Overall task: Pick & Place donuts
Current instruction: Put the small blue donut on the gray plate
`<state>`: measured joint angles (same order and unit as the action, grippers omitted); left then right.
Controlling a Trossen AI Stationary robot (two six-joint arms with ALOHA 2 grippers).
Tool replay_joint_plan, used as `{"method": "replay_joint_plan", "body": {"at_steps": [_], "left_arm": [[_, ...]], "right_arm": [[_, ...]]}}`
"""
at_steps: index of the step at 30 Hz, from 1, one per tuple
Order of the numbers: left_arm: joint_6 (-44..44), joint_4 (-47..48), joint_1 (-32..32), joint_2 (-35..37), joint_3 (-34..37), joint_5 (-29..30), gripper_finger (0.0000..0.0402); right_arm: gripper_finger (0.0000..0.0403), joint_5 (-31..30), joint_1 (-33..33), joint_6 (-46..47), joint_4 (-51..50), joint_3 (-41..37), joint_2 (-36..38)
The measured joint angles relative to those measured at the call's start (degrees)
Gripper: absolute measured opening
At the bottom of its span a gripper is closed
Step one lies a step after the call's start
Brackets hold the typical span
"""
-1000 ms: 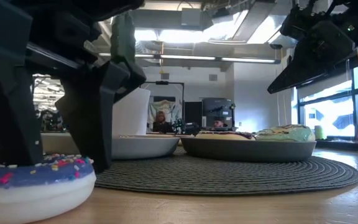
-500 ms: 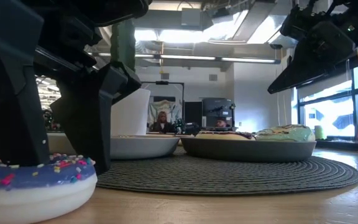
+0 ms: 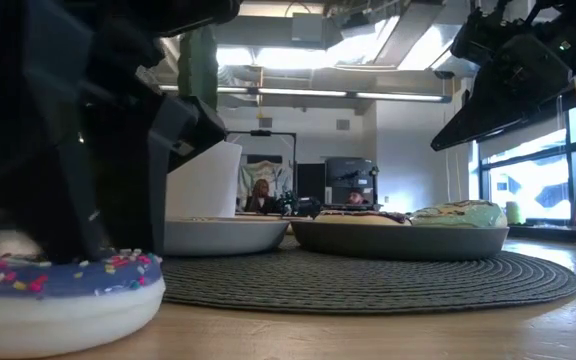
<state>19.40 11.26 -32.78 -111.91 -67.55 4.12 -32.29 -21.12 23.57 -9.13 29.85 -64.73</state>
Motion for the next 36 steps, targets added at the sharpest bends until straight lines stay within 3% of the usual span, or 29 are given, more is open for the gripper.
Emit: {"method": "replay_joint_plan", "body": {"at_steps": [12,21,30,36], "left_arm": [[1.9,1.9,1.4,5.9,0.0,-2.0,0.0004],[-0.5,1.8,1.4,4.9,0.1,-1.6,0.0019],[-0.5,0.7,1.5,4.9,0.1,3.8,0.0025],[3.6,0.8,1.4,4.9,0.1,3.7,0.0068]], "right_arm": [[0.0108,4.6,0.0,0.0,0.1,0.0,0.0],[0.0108,7.0,0.0,0.0,0.2,0.0,0.0],[0.0108,7.0,0.0,0.0,0.2,0.0,0.0],[0.0108,7.0,0.0,0.0,0.2,0.0,0.0]]}}
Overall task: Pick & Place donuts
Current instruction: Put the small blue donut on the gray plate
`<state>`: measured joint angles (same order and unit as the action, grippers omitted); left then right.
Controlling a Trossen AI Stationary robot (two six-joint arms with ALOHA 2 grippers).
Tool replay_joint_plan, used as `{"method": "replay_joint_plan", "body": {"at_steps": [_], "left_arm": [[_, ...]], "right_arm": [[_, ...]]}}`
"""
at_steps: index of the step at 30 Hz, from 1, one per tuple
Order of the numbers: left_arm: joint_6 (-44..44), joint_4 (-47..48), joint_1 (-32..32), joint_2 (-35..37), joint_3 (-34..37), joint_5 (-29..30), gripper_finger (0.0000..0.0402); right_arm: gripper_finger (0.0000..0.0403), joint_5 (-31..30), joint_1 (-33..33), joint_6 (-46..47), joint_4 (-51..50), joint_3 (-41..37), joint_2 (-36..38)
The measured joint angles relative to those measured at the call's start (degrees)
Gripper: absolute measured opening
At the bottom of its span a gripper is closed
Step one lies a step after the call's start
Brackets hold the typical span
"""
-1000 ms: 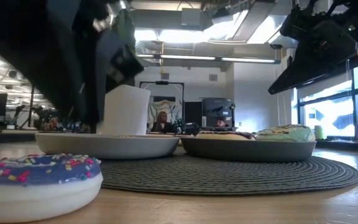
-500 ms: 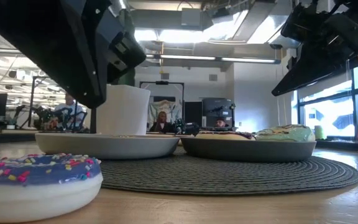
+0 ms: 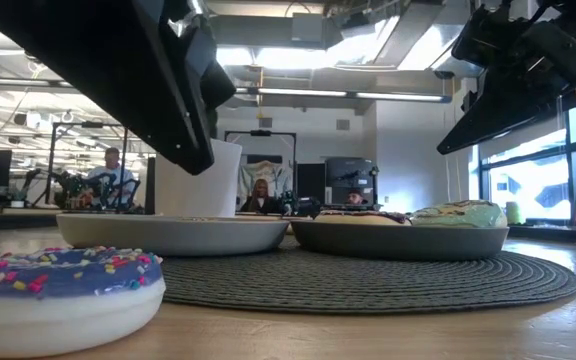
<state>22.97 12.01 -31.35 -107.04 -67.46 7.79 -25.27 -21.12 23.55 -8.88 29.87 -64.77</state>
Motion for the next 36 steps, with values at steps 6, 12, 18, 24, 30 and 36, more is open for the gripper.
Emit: {"method": "replay_joint_plan", "body": {"at_steps": [6,12,18,24,30,36], "left_arm": [[2.0,0.1,0.0,0.0,0.0,0.5,0.0132],[1.9,-0.2,0.0,0.0,0.0,-0.4,0.0181],[1.9,0.5,-0.2,0.0,0.0,-1.6,0.0191],[1.8,0.6,-1.2,0.0,0.0,0.3,0.0183],[2.2,-0.9,-2.1,-2.2,-0.1,0.2,0.0172],[3.0,-0.3,-2.0,-4.6,-0.1,0.1,0.0164]], "right_arm": [[0.0108,0.0,0.0,0.0,0.0,0.0,0.0],[0.0108,0.0,0.0,0.0,0.0,0.0,0.0],[0.0108,0.0,0.0,0.0,0.0,0.0,0.0],[0.0108,0.0,0.0,0.0,0.0,0.0,0.0],[0.0108,0.0,0.0,0.0,0.0,0.0,0.0],[0.0108,0.0,0.0,0.0,0.0,0.0,0.0]]}}
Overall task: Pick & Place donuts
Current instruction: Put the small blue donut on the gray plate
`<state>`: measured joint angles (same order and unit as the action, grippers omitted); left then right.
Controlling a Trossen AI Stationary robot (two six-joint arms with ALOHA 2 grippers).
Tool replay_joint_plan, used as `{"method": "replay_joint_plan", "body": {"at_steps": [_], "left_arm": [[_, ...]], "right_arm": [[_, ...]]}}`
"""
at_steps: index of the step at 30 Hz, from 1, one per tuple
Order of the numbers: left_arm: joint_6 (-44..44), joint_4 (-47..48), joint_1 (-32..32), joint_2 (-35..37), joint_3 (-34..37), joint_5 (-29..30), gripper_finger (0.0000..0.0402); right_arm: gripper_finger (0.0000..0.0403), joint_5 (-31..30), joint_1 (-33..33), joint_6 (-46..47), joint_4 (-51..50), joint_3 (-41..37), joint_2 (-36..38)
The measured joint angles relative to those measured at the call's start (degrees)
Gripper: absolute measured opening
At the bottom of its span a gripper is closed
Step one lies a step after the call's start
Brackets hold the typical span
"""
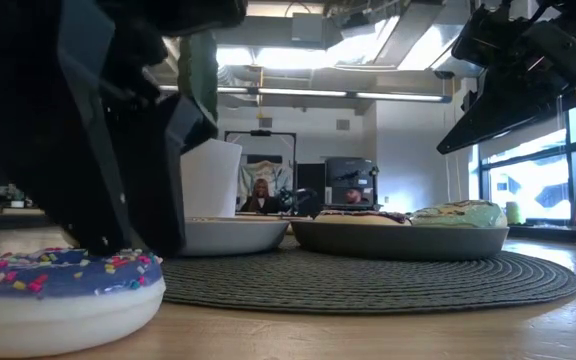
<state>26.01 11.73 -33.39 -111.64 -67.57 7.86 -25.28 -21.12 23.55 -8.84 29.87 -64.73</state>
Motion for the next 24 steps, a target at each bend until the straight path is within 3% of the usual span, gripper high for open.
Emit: {"method": "replay_joint_plan", "body": {"at_steps": [9,24], "left_arm": [[-0.3,0.7,0.0,-1.1,0.0,-2.9,0.014],[0.7,2.3,1.0,-0.6,-0.1,-3.6,0.0037]], "right_arm": [[0.0108,0.0,0.0,0.0,0.0,0.0,0.0],[0.0108,0.0,0.0,0.0,0.0,0.0,0.0]]}}
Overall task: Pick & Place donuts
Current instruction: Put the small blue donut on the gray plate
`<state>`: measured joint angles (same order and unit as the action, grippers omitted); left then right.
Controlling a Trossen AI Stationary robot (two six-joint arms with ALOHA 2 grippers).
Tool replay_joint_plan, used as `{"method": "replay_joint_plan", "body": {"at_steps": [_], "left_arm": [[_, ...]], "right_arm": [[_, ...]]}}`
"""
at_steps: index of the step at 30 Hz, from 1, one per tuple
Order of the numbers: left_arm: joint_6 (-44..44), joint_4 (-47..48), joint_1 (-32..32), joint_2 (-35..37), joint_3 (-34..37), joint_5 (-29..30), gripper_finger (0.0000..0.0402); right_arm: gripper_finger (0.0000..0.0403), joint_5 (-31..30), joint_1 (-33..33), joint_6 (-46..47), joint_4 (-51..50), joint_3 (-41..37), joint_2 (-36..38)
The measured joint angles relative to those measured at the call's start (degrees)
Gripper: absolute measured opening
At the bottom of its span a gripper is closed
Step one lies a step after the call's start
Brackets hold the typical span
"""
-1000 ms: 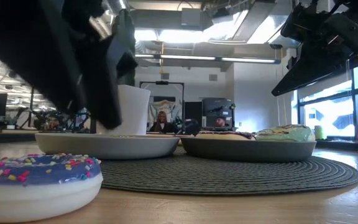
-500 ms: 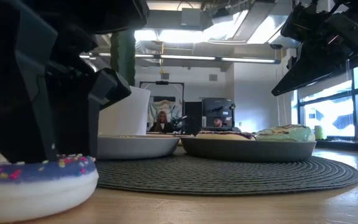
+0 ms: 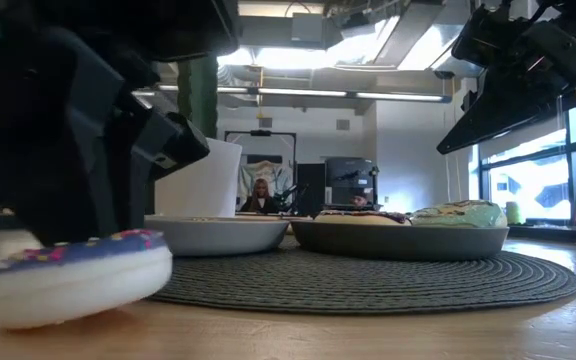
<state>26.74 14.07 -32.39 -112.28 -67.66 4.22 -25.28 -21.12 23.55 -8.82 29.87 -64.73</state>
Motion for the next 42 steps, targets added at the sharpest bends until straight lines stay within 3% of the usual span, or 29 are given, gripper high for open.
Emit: {"method": "replay_joint_plan", "body": {"at_steps": [8,13,17,25,42], "left_arm": [[5.1,12.7,3.1,6.4,-0.8,-1.4,0.0025],[7.9,27.5,5.2,12.2,-0.8,6.6,0.0026],[10.1,33.0,7.7,13.9,-0.7,8.8,0.0021],[8.5,32.3,13.5,12.0,2.7,4.4,0.0021],[6.6,26.7,18.3,12.1,8.2,4.1,0.0023]], "right_arm": [[0.0108,0.0,0.0,0.0,0.2,0.0,0.0],[0.0108,0.0,0.0,0.0,0.3,0.0,0.0],[0.0108,0.0,0.0,0.0,0.4,0.0,0.0],[0.0108,0.0,0.0,0.0,0.4,0.0,0.0],[0.0108,0.0,0.0,0.0,0.4,0.0,0.0]]}}
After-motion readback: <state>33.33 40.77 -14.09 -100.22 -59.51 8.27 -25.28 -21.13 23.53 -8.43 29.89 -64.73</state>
